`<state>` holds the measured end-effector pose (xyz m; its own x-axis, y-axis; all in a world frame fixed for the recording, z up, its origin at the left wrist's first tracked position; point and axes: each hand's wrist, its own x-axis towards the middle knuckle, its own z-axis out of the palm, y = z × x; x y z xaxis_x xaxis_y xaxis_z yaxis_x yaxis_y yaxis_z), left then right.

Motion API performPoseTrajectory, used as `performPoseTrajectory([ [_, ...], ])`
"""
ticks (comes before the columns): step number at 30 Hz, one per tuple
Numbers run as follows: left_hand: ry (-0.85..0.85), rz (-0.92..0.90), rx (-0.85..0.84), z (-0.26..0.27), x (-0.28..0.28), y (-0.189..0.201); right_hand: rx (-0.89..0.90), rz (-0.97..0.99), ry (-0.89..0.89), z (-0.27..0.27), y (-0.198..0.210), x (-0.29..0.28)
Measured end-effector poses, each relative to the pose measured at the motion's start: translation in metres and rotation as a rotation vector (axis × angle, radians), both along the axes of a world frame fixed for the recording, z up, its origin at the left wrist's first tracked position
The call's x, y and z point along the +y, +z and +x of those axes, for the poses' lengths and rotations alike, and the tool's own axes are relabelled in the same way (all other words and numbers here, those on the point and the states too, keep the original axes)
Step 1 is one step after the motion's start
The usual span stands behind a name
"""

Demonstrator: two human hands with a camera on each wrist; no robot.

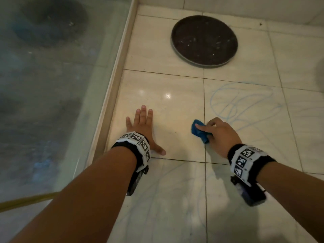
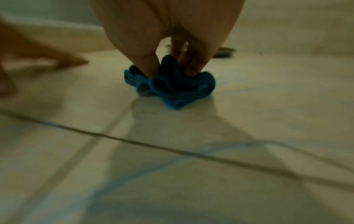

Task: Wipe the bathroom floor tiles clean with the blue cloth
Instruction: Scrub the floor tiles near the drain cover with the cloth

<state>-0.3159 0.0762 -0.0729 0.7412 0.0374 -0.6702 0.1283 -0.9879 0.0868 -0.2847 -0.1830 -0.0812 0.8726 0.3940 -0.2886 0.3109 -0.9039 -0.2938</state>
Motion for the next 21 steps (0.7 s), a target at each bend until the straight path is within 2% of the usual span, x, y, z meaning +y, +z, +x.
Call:
performPoseTrajectory([
  [1,-0.006,0.009,-0.006,0.000,-0.001,0.001,-0.003,-0.009,0.016,-0.004,0.003,0.005],
  [4,-0.043,-0.016,-0.027,0.002,-0.009,0.003,0.093,0.103,0.423,-0.036,0.003,0.012],
  [5,-0.046,-0.045,-0.023,0.002,-0.012,0.003,0.109,0.104,0.492,-0.034,0.002,0.009],
  [6,-0.043,-0.072,-0.013,0.000,-0.015,0.003,0.094,0.085,0.451,-0.024,0.002,0.008],
  [9,-0.066,-0.057,-0.006,-0.007,-0.020,-0.003,-0.028,0.081,0.034,0.005,-0.007,0.003],
  [10,-0.076,-0.042,-0.014,-0.009,-0.020,-0.005,-0.035,0.074,-0.003,0.003,-0.006,0.007],
  [11,-0.079,-0.034,-0.015,-0.009,-0.020,-0.006,-0.055,0.069,0.063,-0.005,-0.005,0.014],
  [14,-0.073,-0.035,-0.008,-0.008,-0.020,-0.006,-0.066,0.089,0.474,-0.044,-0.006,0.032],
  [15,-0.073,-0.036,-0.009,-0.008,-0.020,-0.006,-0.018,0.061,0.541,-0.042,-0.003,0.034],
  [17,-0.076,-0.027,-0.009,-0.009,-0.021,-0.005,0.053,0.014,0.475,-0.013,0.000,0.034],
  [19,-0.074,-0.017,-0.011,-0.010,-0.021,-0.003,-0.003,0.082,0.210,0.023,-0.005,0.029],
  [21,-0.073,-0.014,-0.015,-0.010,-0.022,-0.002,-0.081,0.044,-0.074,0.042,-0.010,0.025],
])
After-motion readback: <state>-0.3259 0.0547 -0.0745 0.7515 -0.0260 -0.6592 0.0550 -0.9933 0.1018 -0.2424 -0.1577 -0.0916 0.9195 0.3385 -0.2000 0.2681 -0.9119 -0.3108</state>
